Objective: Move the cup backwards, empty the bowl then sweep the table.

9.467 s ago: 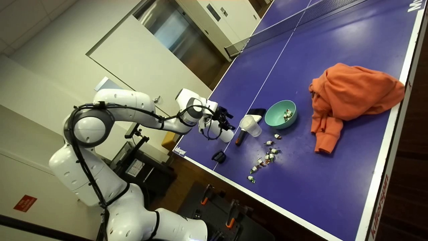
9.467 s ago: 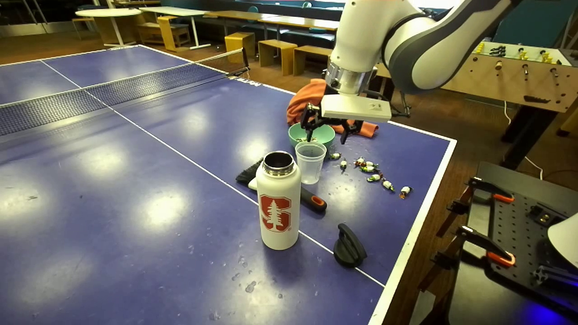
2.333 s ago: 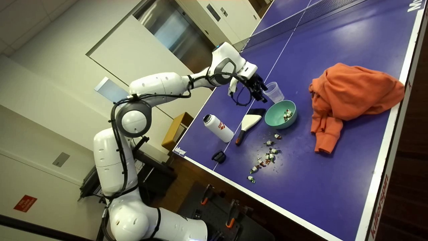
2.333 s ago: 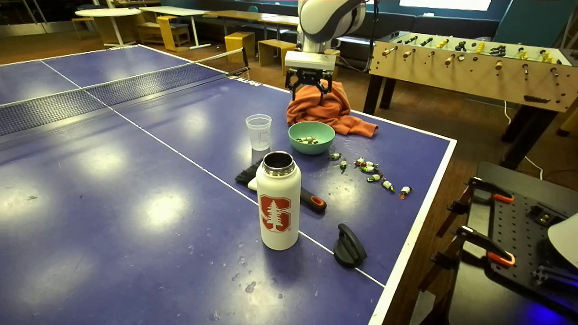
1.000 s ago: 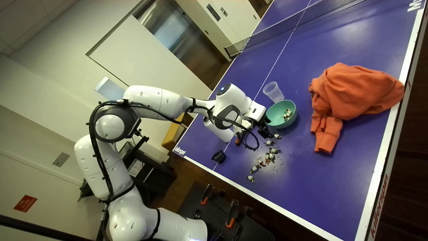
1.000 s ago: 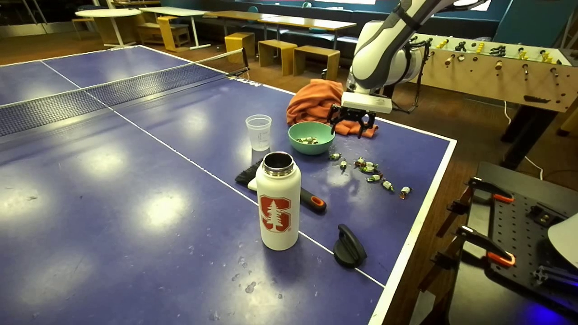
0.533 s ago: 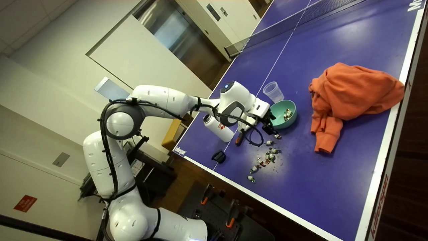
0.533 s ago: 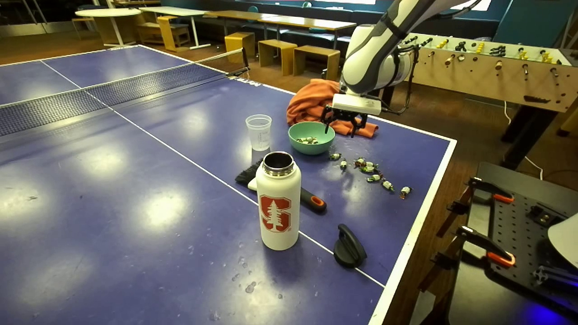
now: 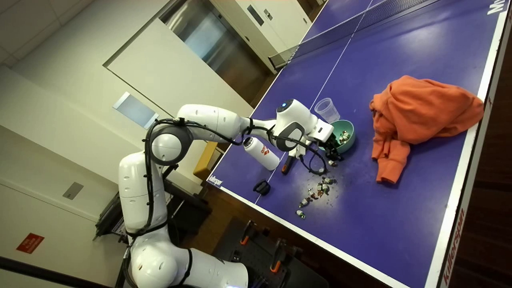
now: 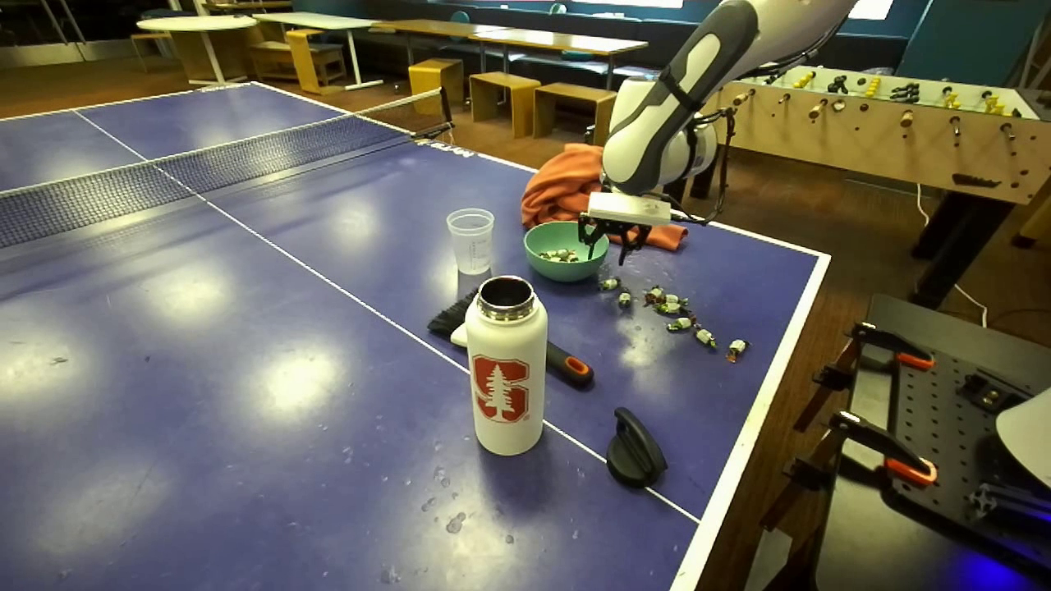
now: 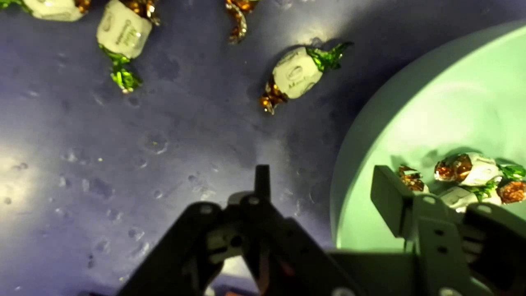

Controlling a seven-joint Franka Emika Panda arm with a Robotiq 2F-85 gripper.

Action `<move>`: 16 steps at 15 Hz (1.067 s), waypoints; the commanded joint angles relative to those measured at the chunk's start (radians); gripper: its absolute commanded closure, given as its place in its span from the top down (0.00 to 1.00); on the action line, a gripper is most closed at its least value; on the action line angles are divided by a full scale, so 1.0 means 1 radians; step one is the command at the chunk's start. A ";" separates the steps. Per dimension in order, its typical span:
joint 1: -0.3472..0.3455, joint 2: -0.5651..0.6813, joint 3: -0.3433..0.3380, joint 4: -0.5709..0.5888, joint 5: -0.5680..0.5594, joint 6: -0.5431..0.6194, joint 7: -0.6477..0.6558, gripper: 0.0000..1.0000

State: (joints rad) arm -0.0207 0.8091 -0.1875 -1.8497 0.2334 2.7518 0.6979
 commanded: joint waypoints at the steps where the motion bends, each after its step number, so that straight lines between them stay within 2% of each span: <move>1: 0.022 0.037 -0.022 0.064 0.002 -0.050 0.025 0.34; 4: 0.025 0.043 -0.021 0.075 0.002 -0.047 0.020 0.12; 6: 0.027 0.039 -0.022 0.075 0.002 -0.043 0.018 0.00; 11: 0.074 -0.023 -0.067 0.039 -0.029 -0.045 0.030 0.02; 16: 0.216 -0.120 -0.239 -0.030 -0.178 -0.087 0.100 0.02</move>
State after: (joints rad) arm 0.1105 0.7834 -0.3335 -1.8074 0.1418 2.7270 0.7356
